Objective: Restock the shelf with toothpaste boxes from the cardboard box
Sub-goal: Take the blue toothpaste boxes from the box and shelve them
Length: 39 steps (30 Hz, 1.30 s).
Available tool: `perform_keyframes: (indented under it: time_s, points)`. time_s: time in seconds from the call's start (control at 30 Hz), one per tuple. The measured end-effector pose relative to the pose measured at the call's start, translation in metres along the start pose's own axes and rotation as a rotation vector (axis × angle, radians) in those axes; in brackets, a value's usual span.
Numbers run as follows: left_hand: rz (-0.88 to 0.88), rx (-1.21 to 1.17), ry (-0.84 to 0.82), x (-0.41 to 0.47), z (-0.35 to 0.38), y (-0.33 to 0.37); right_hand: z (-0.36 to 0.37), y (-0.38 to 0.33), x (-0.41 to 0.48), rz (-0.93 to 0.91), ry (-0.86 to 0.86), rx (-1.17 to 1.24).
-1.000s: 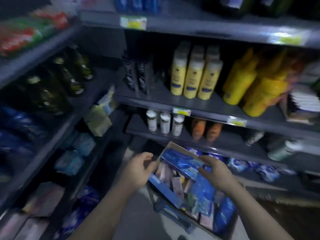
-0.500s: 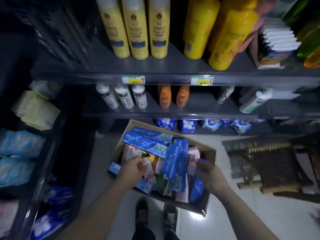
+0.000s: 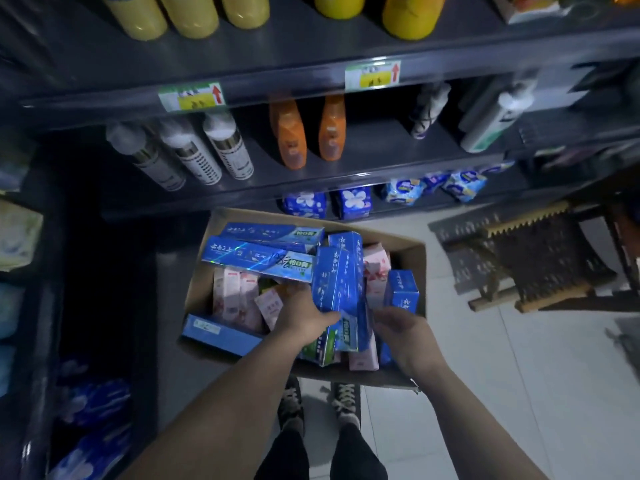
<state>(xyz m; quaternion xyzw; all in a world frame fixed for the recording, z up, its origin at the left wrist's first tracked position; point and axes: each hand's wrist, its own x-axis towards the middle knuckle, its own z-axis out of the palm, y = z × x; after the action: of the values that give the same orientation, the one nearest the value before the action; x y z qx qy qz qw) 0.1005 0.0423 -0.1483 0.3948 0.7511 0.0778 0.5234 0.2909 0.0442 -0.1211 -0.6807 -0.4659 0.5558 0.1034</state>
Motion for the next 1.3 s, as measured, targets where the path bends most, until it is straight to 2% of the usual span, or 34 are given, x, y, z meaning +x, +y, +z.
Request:
perform_keyframes:
  time_s: [0.2, 0.37, 0.5, 0.63, 0.73, 0.87, 1.0, 1.13, 1.3]
  points:
    - [-0.041, -0.198, -0.032, 0.000, -0.002, 0.006, 0.004, 0.007, -0.005, -0.020, -0.080, 0.042]
    - [-0.087, -0.589, -0.037, -0.012, -0.002, 0.019, 0.007, -0.001, -0.010, -0.014, -0.188, 0.260]
    - [-0.084, -0.728, -0.028, -0.022, -0.009, 0.021, 0.003, -0.015, -0.012, -0.064, -0.279, 0.288]
    - [-0.060, -0.830, 0.084, -0.032, -0.034, 0.006, -0.006, -0.024, -0.009, -0.004, -0.442, 0.215]
    - [-0.016, -0.931, 0.183, -0.033, -0.060, -0.013, -0.007, -0.026, -0.007, 0.034, -0.499, 0.140]
    - [-0.005, -0.842, 0.127, -0.037, -0.075, -0.023, -0.002, -0.025, -0.005, 0.037, -0.476, 0.114]
    - [-0.013, -0.833, 0.190, -0.038, -0.080, -0.032, 0.004, -0.022, -0.003, 0.049, -0.367, 0.179]
    - [-0.026, -0.807, 0.266, -0.037, -0.089, -0.045, 0.010, -0.016, 0.003, -0.013, -0.195, -0.039]
    - [-0.050, -0.815, 0.335, -0.040, -0.101, -0.062, 0.026, -0.016, 0.011, -0.005, -0.154, -0.143]
